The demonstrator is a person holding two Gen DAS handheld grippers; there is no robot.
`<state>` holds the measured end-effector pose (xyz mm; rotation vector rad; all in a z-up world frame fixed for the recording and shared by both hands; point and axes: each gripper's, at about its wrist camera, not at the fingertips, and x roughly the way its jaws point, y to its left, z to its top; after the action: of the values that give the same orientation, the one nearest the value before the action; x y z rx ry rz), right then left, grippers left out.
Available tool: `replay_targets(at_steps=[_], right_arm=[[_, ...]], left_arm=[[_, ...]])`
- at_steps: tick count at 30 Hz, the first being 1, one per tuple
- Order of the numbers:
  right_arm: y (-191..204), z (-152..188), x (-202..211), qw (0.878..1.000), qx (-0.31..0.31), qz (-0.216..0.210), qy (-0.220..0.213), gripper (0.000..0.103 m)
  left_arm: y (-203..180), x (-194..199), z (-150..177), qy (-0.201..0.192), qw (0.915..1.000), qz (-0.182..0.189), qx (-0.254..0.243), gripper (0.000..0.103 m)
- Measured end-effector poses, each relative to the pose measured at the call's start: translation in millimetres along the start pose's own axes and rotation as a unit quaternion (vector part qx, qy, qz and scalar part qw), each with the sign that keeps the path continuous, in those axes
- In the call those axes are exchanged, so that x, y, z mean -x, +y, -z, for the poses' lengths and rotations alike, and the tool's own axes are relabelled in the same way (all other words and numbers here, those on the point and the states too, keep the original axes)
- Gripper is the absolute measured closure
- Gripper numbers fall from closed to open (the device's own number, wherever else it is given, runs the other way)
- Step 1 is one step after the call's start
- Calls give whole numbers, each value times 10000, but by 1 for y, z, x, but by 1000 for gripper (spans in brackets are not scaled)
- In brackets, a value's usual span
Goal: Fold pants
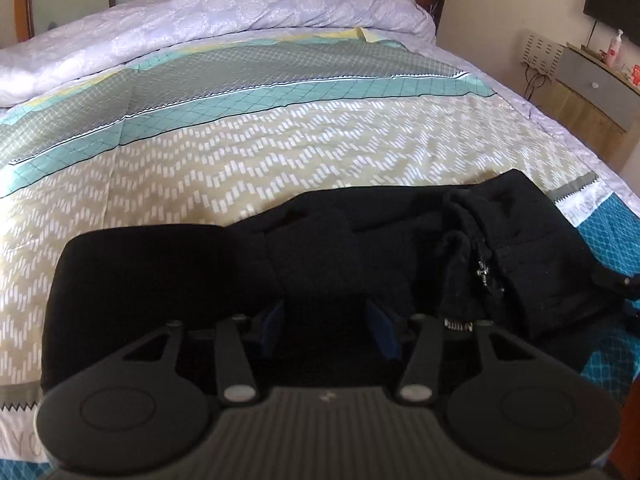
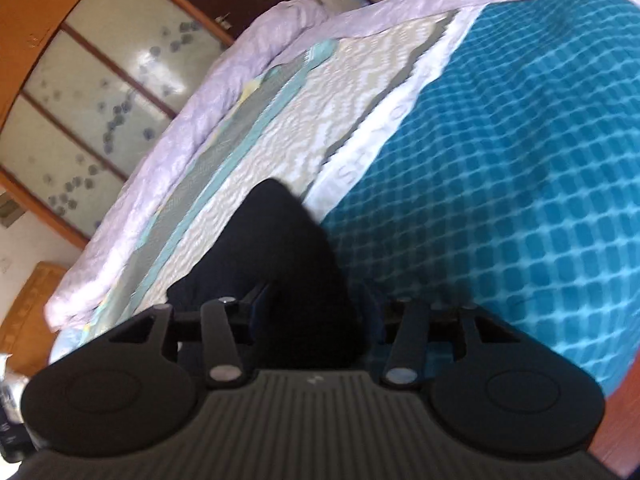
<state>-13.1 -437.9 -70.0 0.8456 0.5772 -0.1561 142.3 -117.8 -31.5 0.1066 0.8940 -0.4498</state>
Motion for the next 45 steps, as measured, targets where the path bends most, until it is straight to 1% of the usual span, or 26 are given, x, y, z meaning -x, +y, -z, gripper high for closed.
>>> replay_targets(at_steps=[1,2,4,6,7,9,11,12,15,17,20,23,24,25,27,29,31,33,34,36,37,38,40,42,44,45], right_arm=[[6,3,2,9999,84,-47,104,77],[12,4,0,9996,140,-75,235,86],[24,2,11,9995,182,-197,138,87],[45,0,24,9981,432,-445,-3,87],[58,-1,29,9968,561,-574,-46,87],[90,-2,33,9922,837,-920,-81,87],[129,2,34,9834,1321,-1247,-46,87],[150,7,31,9771,1606,-1392,-11,87],[209,35,27,9502,2447,-1912,253,87],[244,65,19,9252,3070,-2167,526,86],[277,125,-2,8876,3842,-2264,1157,86],[287,178,-31,8586,4249,-2179,1865,86],[286,192,-38,8486,4469,-2062,1941,86],[285,203,-44,8420,4658,-1963,1882,85],[284,202,-39,8402,4726,-2046,1699,77],[283,189,-29,8351,4658,-2301,1808,49],[279,174,-11,8353,4580,-2487,1751,47],[269,156,8,8421,4543,-2508,1469,49],[261,145,15,8493,4472,-2465,1341,50],[243,125,25,8687,4239,-2296,1135,63],[233,116,28,8797,4108,-2154,1048,74],[224,108,28,8886,3995,-2020,999,82],[211,100,26,9038,3776,-1791,917,88],[201,93,23,9154,3559,-1631,933,88],[202,97,12,9231,3366,-1572,995,88],[201,99,6,9251,3289,-1554,1090,88]], left_arm=[[0,3,-2,46,10000,-2,0,56],[1,8,-3,65,10000,49,16,56],[12,29,-6,6,9991,327,260,57],[34,60,-8,-283,9943,747,700,52],[46,76,-8,-463,9913,820,923,48],[70,101,-6,-744,9857,818,1273,46],[97,124,0,-942,9790,765,1635,45],[110,134,5,-1006,9759,716,1798,44],[140,152,27,-1103,9683,528,2179,44],[155,157,43,-1067,9639,434,2399,44],[172,156,68,-905,9593,321,2655,44],[182,146,85,-653,9554,284,2867,44],[183,142,90,-571,9547,289,2905,44],[184,139,92,-526,9548,290,2913,44],[182,136,97,-488,9562,307,2868,44],[179,135,99,-511,9570,349,2833,44],[175,136,97,-573,9567,442,2821,44],[171,138,96,-624,9568,486,2798,44],[168,139,94,-636,9570,510,2784,44],[160,140,92,-646,9581,600,2726,44],[156,139,90,-634,9593,649,2675,43],[151,138,88,-607,9611,689,2604,43],[141,133,85,-474,9661,690,2441,42],[130,127,86,-274,9711,645,2280,44],[124,118,89,-115,9751,538,2150,59],[123,114,91,-68,9765,500,2097,79]])
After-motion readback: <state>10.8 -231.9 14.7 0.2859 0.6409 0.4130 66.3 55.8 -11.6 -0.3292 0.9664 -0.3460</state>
